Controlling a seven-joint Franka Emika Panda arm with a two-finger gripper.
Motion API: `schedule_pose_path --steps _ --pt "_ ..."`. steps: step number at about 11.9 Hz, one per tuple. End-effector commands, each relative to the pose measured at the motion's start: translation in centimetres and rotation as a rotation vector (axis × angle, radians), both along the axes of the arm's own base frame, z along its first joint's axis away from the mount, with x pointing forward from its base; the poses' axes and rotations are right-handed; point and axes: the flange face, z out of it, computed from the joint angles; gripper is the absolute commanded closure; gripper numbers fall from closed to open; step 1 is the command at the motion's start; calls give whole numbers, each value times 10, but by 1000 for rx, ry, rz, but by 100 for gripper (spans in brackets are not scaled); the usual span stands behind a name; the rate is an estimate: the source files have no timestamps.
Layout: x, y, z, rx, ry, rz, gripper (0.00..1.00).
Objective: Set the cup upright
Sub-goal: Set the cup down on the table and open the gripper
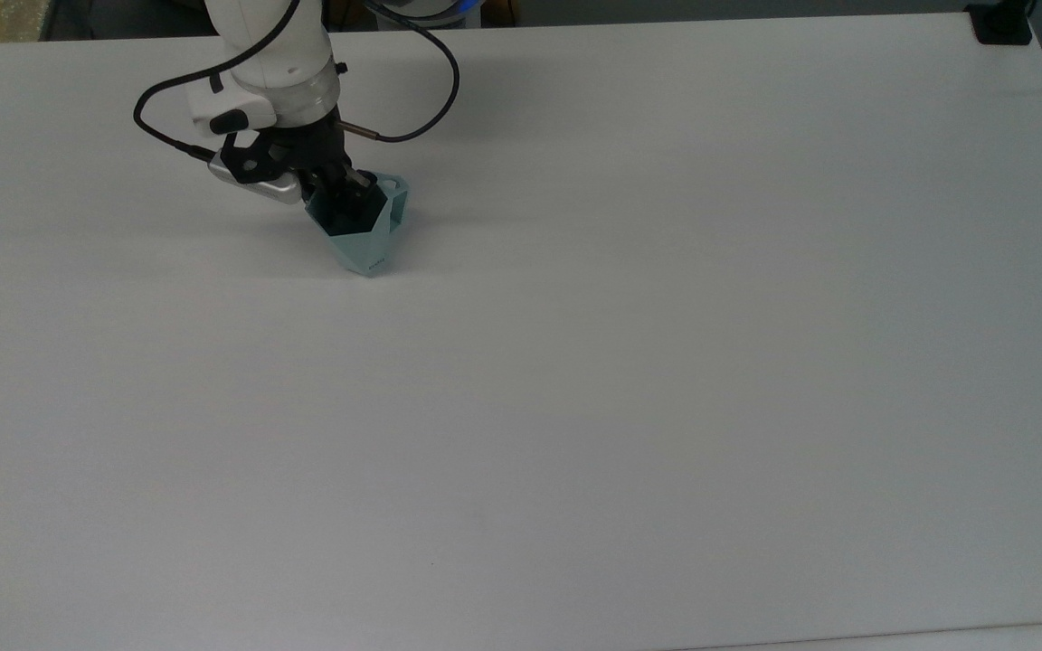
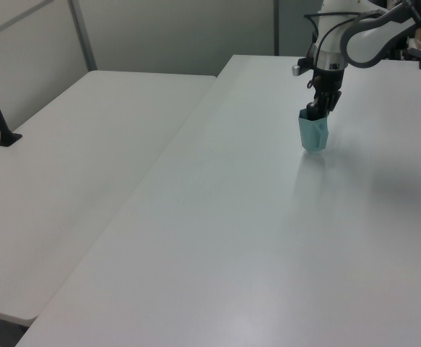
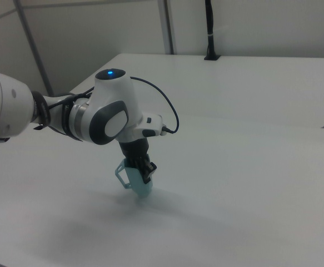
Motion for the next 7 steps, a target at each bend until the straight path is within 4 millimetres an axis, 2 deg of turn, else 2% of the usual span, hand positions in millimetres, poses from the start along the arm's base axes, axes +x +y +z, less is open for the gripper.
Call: schedule_pose_path --steps 1,7 --pt "2 -1 2 21 -45 -11 100" --pt "1 0 -5 19 -34 -9 100"
